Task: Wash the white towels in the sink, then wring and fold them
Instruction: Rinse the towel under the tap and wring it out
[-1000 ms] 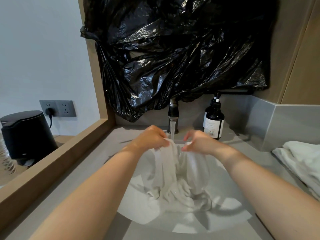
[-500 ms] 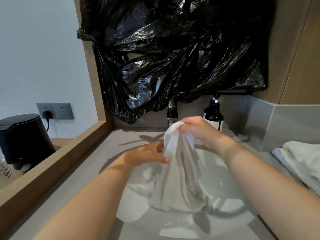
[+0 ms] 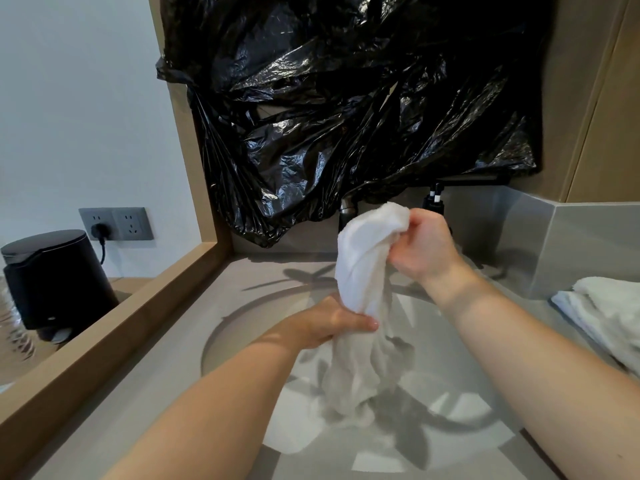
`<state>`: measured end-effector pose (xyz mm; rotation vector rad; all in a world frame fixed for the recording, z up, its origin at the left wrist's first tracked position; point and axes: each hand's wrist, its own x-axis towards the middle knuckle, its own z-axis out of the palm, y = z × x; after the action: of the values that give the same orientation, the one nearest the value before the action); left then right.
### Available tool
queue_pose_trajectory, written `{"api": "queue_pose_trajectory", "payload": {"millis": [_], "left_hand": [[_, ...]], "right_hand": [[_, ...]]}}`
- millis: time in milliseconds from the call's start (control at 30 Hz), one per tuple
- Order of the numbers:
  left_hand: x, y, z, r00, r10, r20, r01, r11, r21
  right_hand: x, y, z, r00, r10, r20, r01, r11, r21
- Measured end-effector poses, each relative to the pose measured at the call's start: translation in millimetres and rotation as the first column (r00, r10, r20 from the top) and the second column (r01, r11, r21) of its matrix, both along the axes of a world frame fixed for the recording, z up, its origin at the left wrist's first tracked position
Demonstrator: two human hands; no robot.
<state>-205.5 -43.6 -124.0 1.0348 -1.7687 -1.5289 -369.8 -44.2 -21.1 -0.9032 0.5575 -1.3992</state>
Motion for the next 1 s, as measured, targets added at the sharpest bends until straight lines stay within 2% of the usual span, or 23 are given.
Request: {"api": "queue_pose_trajectory", "payload": {"millis": [33, 100, 133, 200, 233, 300, 367, 467, 533, 667, 767, 833, 900, 967, 1000], "left_hand": [[2, -1, 0, 0.989, 0.093, 0.119, -0.086, 0.994, -0.064], [8, -1, 0, 0.901, 0.275, 0.334, -0.204, 0.951, -0.232], [12, 0, 0, 0.877, 0.314, 0.365, -0.211, 0.932, -0.295], [24, -7, -5, 0.893, 0.240, 0.380, -0.132, 0.948, -0.290], [31, -10, -7, 0.915, 0.157, 0.372, -0.073, 0.970, -0.230], [42, -13, -9, 0.955, -0.037, 0.296, 0.044, 0.999, -0.014], [43, -12, -9, 0.959, -0.117, 0.259, 0.088, 0.989, 0.121], [30, -9, -8, 0.969, -0.053, 0.242, 0.023, 0.991, 0.129], [25, -9, -4, 0.980, -0.038, 0.197, 0.021, 0.996, 0.089], [39, -16, 6, 0.999, 0.037, 0.037, -0.039, 0.998, 0.047], [39, -13, 11, 0.992, 0.063, -0.108, -0.054, 0.995, 0.085], [34, -9, 16, 0.961, 0.122, -0.249, -0.084, 0.984, 0.159], [31, -9, 21, 0.910, 0.181, -0.373, -0.106, 0.971, 0.213], [27, -10, 27, 0.884, 0.306, -0.354, -0.238, 0.945, 0.223], [23, -11, 27, 0.893, 0.389, -0.225, -0.359, 0.919, 0.163]], "right_hand": [[-8, -2, -6, 0.998, -0.062, -0.019, 0.063, 0.998, 0.032], [-27, -3, -16, 0.999, -0.039, -0.020, 0.041, 0.988, 0.148], [-36, -7, -22, 0.997, -0.016, -0.076, 0.031, 0.980, 0.196], [-52, -10, -37, 0.963, 0.022, -0.269, 0.038, 0.975, 0.217], [-55, -11, -43, 0.941, 0.049, -0.335, 0.024, 0.977, 0.210], [-53, -7, -46, 0.906, 0.094, -0.414, -0.016, 0.982, 0.188], [-46, -4, -41, 0.898, 0.106, -0.426, -0.035, 0.985, 0.171], [-31, -3, -34, 0.902, 0.153, -0.403, -0.106, 0.985, 0.138], [-25, -2, -31, 0.866, 0.154, -0.475, -0.123, 0.988, 0.096], [-20, -4, -32, 0.774, -0.003, -0.633, 0.039, 0.998, 0.044], [-20, -5, -32, 0.806, -0.034, -0.591, 0.097, 0.992, 0.075], [-26, -5, -28, 0.805, -0.006, -0.593, 0.038, 0.998, 0.041], [-35, -4, -27, 0.732, 0.106, -0.673, -0.116, 0.993, 0.030], [-38, -6, -34, 0.644, 0.229, -0.730, -0.229, 0.968, 0.102], [-36, -9, -39, 0.629, 0.242, -0.739, -0.213, 0.968, 0.136]]}}
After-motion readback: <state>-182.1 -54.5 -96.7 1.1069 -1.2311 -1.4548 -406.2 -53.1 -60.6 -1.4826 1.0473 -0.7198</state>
